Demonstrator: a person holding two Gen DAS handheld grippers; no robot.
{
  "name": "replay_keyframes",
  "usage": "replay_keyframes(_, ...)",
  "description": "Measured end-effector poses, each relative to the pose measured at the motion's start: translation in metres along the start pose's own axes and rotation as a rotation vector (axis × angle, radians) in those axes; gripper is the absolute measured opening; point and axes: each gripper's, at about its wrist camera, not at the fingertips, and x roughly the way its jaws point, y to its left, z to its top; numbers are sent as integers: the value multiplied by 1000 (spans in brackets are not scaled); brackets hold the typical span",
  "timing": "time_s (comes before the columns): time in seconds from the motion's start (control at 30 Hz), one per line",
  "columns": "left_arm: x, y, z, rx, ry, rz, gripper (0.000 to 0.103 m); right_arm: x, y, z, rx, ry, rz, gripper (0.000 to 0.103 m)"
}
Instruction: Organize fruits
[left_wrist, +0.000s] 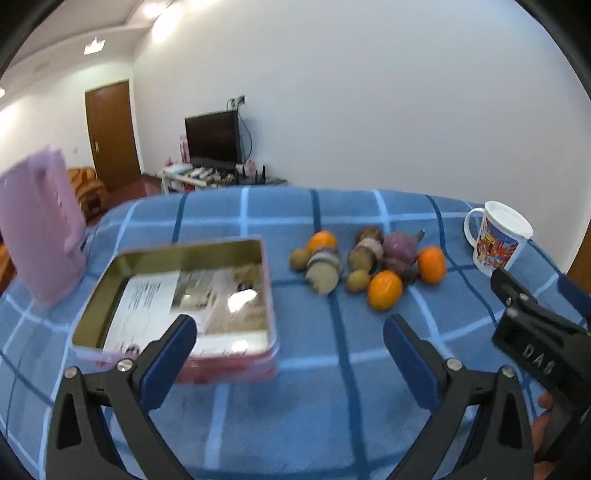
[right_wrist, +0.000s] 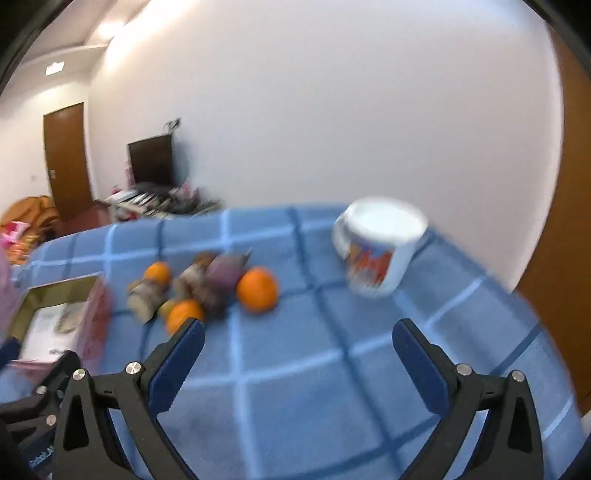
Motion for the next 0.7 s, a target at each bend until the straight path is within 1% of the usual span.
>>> replay_keyframes(0.07, 3, -7, 6, -7, -13, 0, 103, 2, -6, -4, 33, -68, -40, 102)
replay_keyframes(0.1, 7, -13, 10, -10, -16, -4, 103, 4, -10, -6, 49, -86, -58, 102)
replay_keyframes(0.17, 10, -21, 15, -7, -25, -4, 103, 15, -14, -5, 58, -83, -87, 102)
replay_keyframes(0.2, 10, -24, 16, 0, -45, 1, 103, 17, -16, -6, 63, -82, -90, 102)
replay_keyframes(0.27, 12, -26, 13, 16, -70, 5, 103, 20, -21, -9, 78, -82, -72, 102)
replay_keyframes(0.33, 16, -25, 11, 25, -59, 5, 103, 15, -27, -11, 104, -87, -54, 102)
replay_keyframes(0.4, 18, -23, 9, 14, -43, -20, 103, 12, -32, -13, 120, -100, -50, 102)
replay_keyframes(0.43, 17, -21, 7, 9, -44, -24, 103, 11, -33, -14, 117, -101, -49, 102)
replay_keyframes(0.5, 16, -20, 5, 8, -51, -11, 103, 8, -31, -15, 105, -102, -42, 102)
replay_keyframes(0.6, 15, -20, 3, 5, -46, -23, 103, 7, -27, -14, 84, -94, -45, 102)
replay_keyframes(0.67, 12, -20, 2, 11, -68, -12, 103, 7, -27, -13, 81, -97, -44, 102)
replay_keyframes(0.7, 9, -21, 2, 22, -92, 3, 103, 6, -27, -12, 83, -101, -44, 102)
